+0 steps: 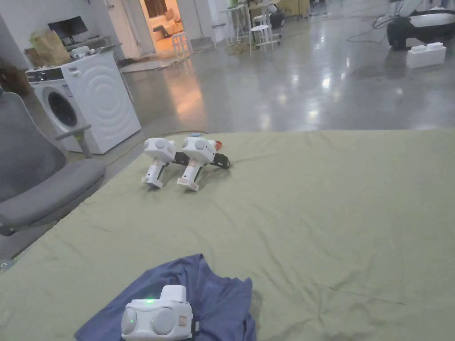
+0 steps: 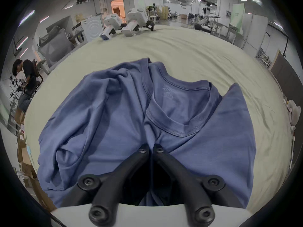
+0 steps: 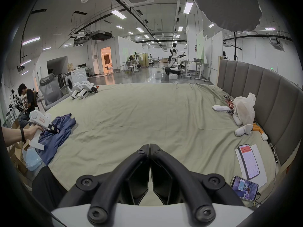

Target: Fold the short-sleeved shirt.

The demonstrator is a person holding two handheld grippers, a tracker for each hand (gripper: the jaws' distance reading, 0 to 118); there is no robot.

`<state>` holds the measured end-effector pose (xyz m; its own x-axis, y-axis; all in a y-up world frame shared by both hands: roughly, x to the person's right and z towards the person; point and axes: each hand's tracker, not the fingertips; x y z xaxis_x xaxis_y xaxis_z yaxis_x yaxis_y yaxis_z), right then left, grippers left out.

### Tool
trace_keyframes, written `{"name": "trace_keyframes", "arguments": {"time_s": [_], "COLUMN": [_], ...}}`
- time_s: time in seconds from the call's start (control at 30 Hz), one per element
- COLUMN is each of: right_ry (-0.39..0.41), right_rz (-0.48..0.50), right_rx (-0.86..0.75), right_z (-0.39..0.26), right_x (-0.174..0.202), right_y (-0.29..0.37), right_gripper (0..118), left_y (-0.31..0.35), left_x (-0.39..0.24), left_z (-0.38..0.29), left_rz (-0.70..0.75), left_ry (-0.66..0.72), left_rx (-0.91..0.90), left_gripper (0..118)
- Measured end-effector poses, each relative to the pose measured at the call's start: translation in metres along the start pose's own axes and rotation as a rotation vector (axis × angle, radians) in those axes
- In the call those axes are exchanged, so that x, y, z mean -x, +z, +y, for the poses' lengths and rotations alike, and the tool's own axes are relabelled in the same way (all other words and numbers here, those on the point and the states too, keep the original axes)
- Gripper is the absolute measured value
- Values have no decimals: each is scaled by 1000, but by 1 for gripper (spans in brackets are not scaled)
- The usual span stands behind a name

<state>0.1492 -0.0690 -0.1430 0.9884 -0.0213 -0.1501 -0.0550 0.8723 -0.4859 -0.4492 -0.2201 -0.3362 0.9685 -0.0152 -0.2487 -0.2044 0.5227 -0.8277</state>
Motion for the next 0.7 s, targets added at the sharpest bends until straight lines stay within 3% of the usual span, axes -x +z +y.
{"name": "trace_keyframes", "arguments": {"time_s": [0.07,0.13,0.23,0.3,0.47,0.7], "right_ry": [-1,-2,-24,-59,-121,-131], "right_rz": [-1,1,5,-2,-21,-113], "right_rx": [-18,-36,-56,-79,-114,-150], "right_z": [-1,1,-3,-6,-12,-21], "right_x": [-10,-16,-28,-34,-47,-66], "right_y": [-12,-1,11,19,40,75], "right_gripper": [0,0,0,0,0,0], "left_y": [9,37,89,119,158,145], "left_x": [3,8,22,22,-49,-255], "left_z": [11,24,53,67,97,84], "left_rz": [-23,-31,-135,-246,-419,-699], "left_ry": [47,123,294,336,205,-88], "left_rx": [26,-103,-208,-309,-434,-327], "left_gripper": [0,0,0,0,0,0]}}
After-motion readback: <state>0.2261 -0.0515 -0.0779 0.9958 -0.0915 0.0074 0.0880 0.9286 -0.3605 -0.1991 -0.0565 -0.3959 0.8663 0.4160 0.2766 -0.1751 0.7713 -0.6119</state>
